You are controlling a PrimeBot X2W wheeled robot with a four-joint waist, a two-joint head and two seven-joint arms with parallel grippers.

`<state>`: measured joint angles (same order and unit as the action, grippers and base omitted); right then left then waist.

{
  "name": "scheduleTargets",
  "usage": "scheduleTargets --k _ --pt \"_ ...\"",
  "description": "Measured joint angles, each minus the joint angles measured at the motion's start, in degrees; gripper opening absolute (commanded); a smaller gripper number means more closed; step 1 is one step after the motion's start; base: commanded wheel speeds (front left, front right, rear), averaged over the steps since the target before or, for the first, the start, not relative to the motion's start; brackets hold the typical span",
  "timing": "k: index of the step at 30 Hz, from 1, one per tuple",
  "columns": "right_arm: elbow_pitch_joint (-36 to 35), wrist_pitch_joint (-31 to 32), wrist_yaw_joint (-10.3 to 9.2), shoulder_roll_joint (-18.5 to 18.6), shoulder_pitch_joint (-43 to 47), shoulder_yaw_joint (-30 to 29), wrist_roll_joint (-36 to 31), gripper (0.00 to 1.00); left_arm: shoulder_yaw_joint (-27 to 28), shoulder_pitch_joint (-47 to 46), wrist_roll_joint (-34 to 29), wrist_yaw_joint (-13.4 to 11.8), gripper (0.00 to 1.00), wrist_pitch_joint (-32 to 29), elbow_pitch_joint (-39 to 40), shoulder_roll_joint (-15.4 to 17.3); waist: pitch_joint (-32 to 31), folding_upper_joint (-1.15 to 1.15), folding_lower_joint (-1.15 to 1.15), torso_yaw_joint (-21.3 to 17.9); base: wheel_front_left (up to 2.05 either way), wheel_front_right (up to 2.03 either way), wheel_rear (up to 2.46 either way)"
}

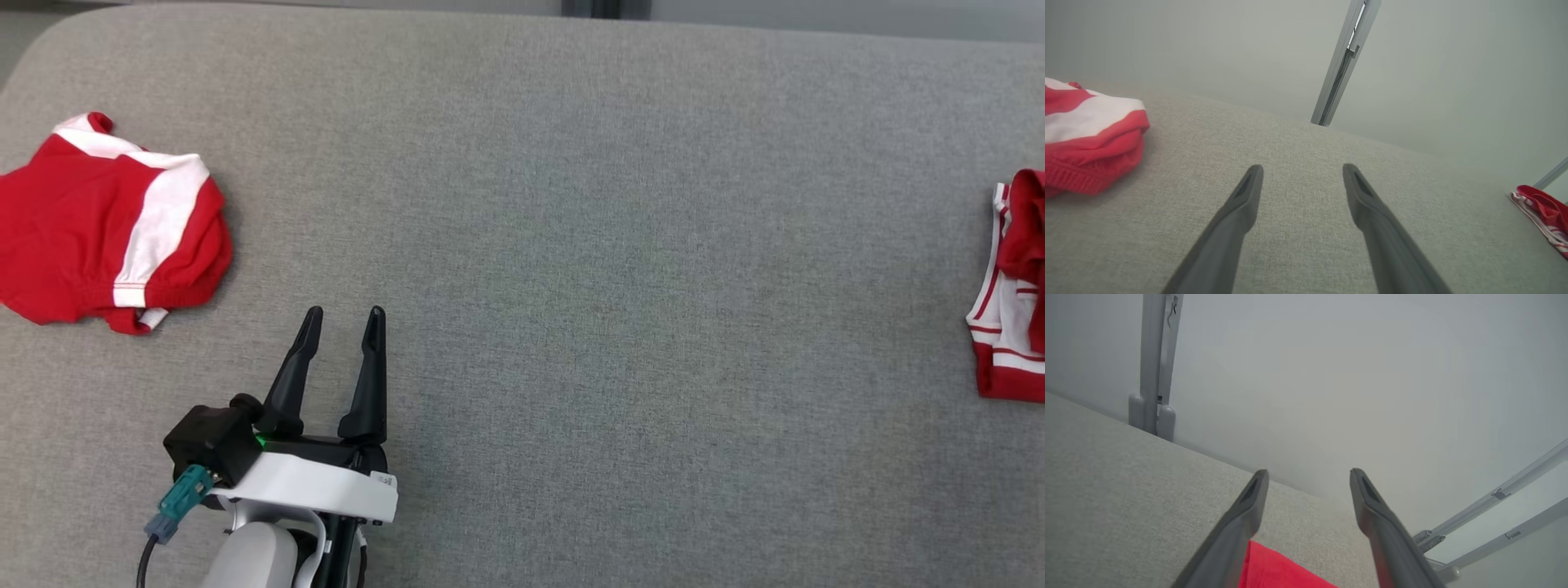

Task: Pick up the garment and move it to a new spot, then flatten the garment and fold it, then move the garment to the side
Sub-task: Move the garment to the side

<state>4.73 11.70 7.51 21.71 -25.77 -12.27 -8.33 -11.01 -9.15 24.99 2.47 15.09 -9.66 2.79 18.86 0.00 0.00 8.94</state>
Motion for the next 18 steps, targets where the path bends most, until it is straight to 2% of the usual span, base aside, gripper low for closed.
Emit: scheduleTargets --k 5,8,18 --pt "-0.82 -7.53 -0.01 -2.61 -1.41 2.85 3.11 1.0 0.77 0.12 -0.3 0.02 1.0 0.0 0.11 0.02 -2.0 0.0 0.0 0.09 0.0 0.0 0.0" --pt "-0.09 -11.34 -0.01 -5.53 -0.89 5.25 5.05 1.0 1.05 0.16 -0.58 0.11 1.0 0.0 0.35 -0.01 -3.31 0.0 0.0 0.12 0.0 0.0 0.0" --pt "2.35 -22.34 0.0 -15.37 8.78 11.85 11.61 1.0 3.19 2.08 -1.76 -0.02 1.0 0.0 2.46 0.01 -7.7 0.0 0.0 -0.96 0.0 0.0 0.0"
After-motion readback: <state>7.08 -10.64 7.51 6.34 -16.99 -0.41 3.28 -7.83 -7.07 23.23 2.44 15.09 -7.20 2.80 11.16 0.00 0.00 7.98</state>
